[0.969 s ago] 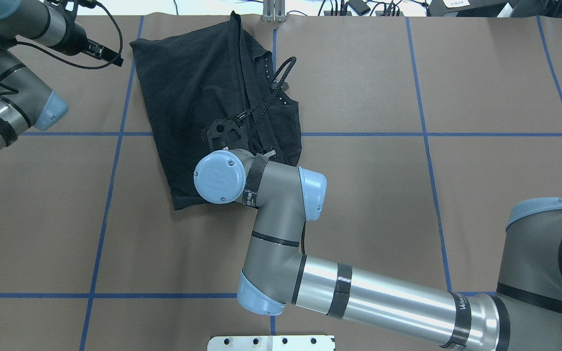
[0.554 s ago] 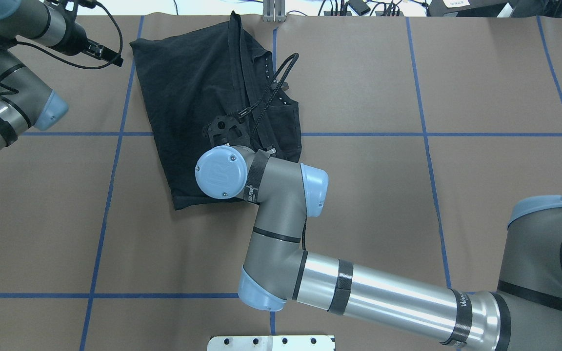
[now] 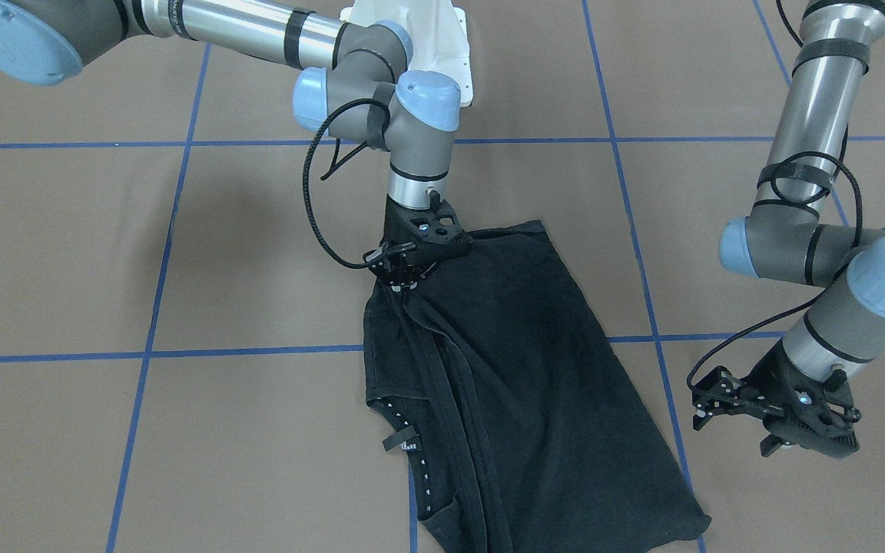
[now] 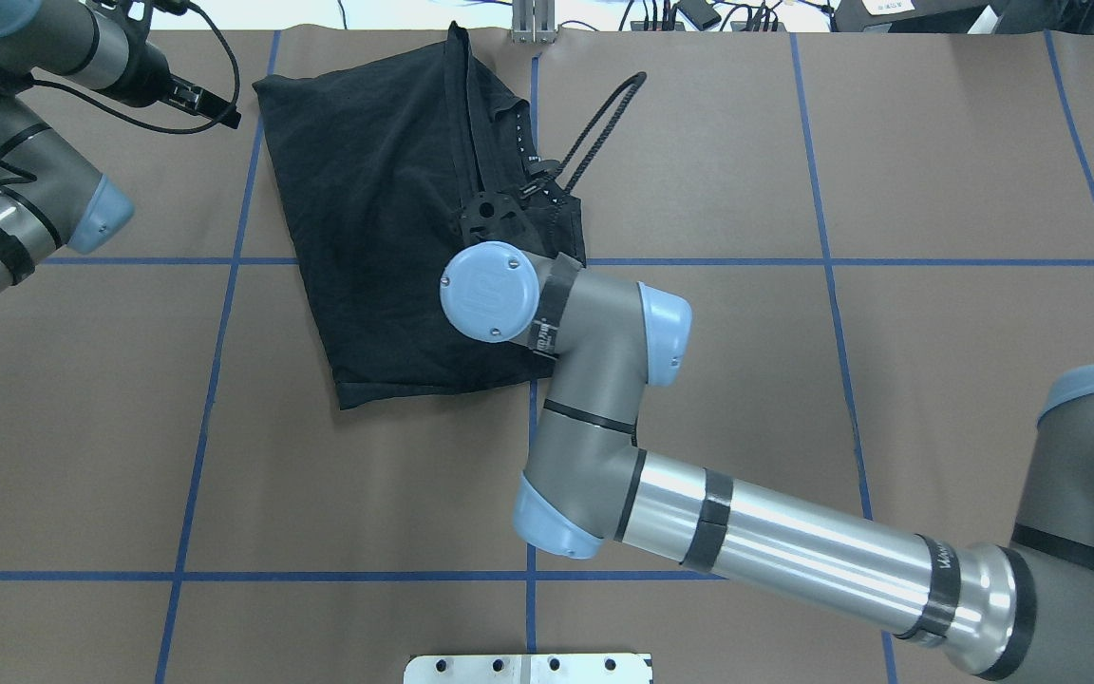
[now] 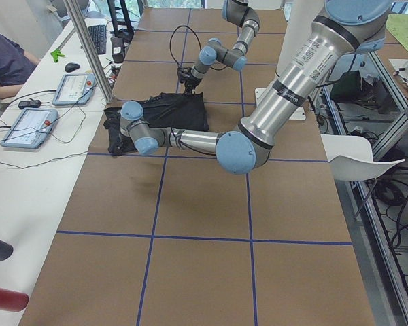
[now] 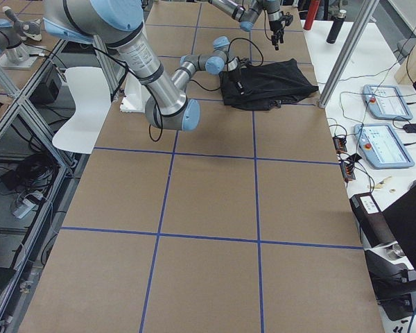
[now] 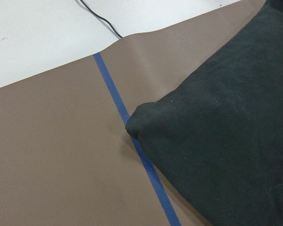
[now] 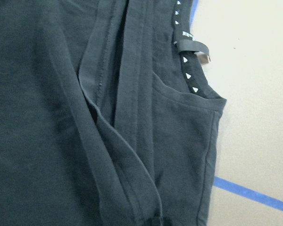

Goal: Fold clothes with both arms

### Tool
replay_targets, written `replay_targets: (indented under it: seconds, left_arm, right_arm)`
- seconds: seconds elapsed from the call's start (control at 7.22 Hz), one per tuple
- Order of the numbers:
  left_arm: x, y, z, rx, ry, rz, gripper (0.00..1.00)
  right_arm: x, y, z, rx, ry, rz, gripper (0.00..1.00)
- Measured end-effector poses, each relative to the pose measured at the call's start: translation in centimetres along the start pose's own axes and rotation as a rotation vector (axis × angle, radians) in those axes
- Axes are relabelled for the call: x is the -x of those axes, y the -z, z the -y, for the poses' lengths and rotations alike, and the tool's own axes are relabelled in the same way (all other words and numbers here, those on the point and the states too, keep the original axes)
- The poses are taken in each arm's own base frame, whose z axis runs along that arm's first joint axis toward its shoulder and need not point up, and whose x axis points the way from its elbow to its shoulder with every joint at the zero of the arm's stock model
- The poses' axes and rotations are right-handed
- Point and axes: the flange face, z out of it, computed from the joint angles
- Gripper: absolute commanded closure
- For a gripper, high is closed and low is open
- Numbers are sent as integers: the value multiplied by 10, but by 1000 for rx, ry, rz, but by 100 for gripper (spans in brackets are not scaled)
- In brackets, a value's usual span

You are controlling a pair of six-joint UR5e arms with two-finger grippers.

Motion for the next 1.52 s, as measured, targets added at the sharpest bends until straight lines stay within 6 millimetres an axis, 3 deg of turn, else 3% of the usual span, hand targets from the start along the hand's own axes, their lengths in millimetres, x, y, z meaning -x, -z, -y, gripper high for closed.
replay_targets:
  seconds: [0.28, 0.42, 0.55, 0.69, 0.97, 1.11, 1.52]
  left_arm:
    - [-3, 1, 2, -4, 15, -3, 0]
    - [-4, 1, 2, -4, 20, -4, 0]
    - [-4, 0, 2, -4, 22, -4, 0]
    - [-4, 0, 2, -3, 23, -5, 0]
    - [-11, -1, 3, -4, 41, -12, 0]
    - [-26, -3, 3, -5, 68, -28, 0]
    - [-105, -3, -13, 0, 235, -123, 0]
  right_arm:
    - [-35, -7, -41, 11, -30, 1, 100]
    - [-39, -7, -50, 22, -46, 10, 65]
    - [-40, -5, -53, 40, -58, 26, 21]
    - [-42, -3, -50, 55, -75, 40, 1]
    - [-57, -1, -33, 76, -131, 58, 1]
    - [-77, 1, -14, 108, -169, 83, 1]
    - [-150, 11, 42, 189, -275, 156, 1]
